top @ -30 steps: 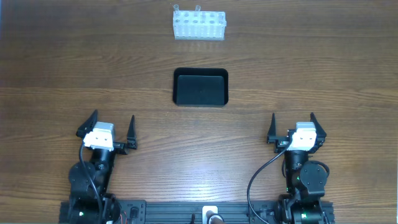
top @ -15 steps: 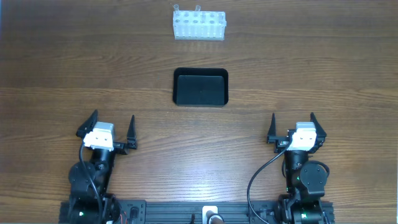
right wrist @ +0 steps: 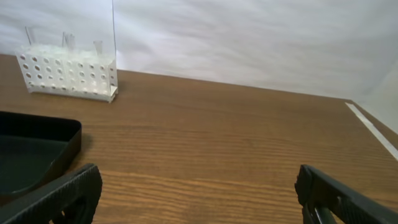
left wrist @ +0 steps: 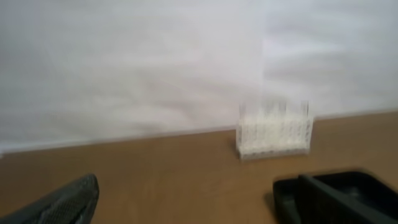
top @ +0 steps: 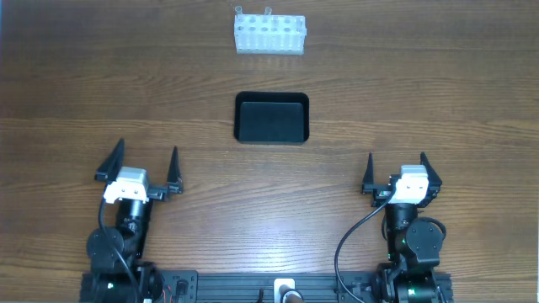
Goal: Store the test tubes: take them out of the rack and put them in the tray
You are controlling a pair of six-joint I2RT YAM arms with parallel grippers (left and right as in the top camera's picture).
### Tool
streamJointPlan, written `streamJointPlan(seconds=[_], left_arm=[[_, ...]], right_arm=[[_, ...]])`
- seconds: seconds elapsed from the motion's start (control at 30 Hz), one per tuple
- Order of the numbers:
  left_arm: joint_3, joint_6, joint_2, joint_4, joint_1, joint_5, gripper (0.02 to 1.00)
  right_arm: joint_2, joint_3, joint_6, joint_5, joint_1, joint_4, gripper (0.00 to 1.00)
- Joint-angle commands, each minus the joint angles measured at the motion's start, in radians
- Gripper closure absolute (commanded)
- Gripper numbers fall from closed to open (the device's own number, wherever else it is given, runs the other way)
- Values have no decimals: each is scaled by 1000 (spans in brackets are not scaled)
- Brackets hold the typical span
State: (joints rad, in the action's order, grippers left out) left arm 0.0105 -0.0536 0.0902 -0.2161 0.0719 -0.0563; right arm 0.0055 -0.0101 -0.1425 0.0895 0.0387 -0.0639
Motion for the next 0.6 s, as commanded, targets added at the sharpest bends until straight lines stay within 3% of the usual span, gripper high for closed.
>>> streamJointPlan(seconds=[0.03, 0.2, 0.43, 0.6], left_arm=[[-2, -14, 156, -175, 5, -14, 18], [87, -13, 422, -362, 5, -19, 18], [410, 40, 798, -343, 6, -44, 18], [738, 43, 1133, -243, 82, -28, 20]], right_arm=[[2, 5, -5, 9, -7, -4, 7], [2, 5, -5, 9, -7, -4, 7], [2, 5, -5, 9, -7, -4, 9], [2, 5, -5, 9, -7, -4, 7]])
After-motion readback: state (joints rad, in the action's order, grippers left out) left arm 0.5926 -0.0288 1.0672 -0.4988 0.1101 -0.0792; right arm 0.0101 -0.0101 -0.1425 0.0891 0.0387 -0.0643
